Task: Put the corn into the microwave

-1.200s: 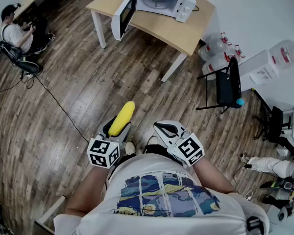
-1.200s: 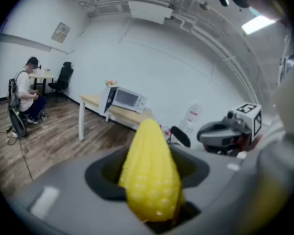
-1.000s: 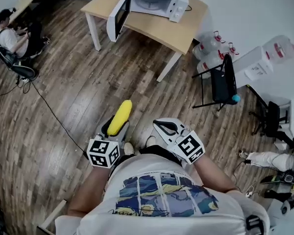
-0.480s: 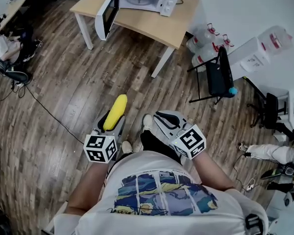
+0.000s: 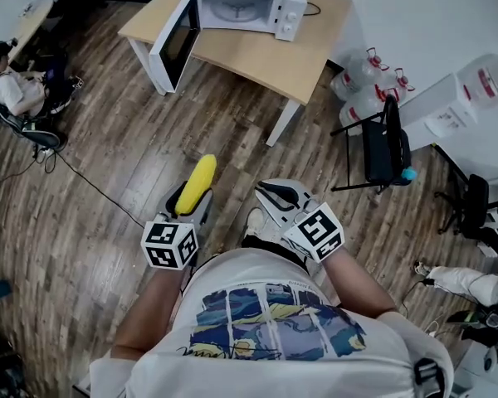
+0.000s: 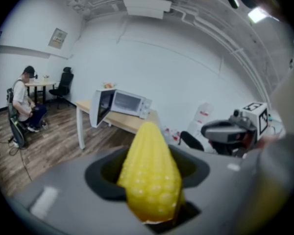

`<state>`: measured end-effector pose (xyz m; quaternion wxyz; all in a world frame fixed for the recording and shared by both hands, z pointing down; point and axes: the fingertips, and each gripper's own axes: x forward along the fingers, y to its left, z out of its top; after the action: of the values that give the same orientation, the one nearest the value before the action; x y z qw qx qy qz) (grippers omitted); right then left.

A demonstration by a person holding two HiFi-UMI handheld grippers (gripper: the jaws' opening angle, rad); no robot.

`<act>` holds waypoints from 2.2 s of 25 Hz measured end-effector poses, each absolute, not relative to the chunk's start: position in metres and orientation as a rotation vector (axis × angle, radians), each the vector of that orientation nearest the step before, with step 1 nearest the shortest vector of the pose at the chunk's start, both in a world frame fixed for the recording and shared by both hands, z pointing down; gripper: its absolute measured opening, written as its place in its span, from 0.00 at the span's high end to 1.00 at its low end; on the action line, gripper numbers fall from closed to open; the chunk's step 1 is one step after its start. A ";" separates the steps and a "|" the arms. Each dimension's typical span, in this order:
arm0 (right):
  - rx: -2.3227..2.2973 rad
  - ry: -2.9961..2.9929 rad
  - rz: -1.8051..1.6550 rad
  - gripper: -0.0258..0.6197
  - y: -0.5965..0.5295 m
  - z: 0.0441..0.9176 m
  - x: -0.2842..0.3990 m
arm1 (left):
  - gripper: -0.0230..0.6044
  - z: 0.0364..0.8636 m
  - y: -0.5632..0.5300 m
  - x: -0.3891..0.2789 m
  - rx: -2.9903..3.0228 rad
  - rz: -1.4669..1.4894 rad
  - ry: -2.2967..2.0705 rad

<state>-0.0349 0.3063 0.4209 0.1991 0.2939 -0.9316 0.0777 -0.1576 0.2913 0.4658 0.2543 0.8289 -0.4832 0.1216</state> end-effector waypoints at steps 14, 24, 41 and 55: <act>0.864 -2.596 0.333 0.93 0.190 0.445 0.077 | 0.56 0.464 0.147 -0.073 2.213 0.351 -1.367; 0.967 -2.561 0.361 0.93 0.110 0.449 0.093 | 0.56 0.486 0.028 -0.054 2.233 0.348 -1.342; 1.207 -2.458 0.505 0.93 -0.025 0.439 0.091 | 0.56 0.513 -0.203 -0.065 2.283 0.392 -1.343; 1.052 -2.482 0.408 0.93 -0.130 0.427 0.159 | 0.56 0.535 -0.335 -0.055 2.165 0.405 -1.555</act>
<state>0.1586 -0.1300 0.4270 0.2060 0.3776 -0.8908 0.1463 -0.0547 -0.3352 0.5352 0.2210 0.7831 -0.5626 0.1466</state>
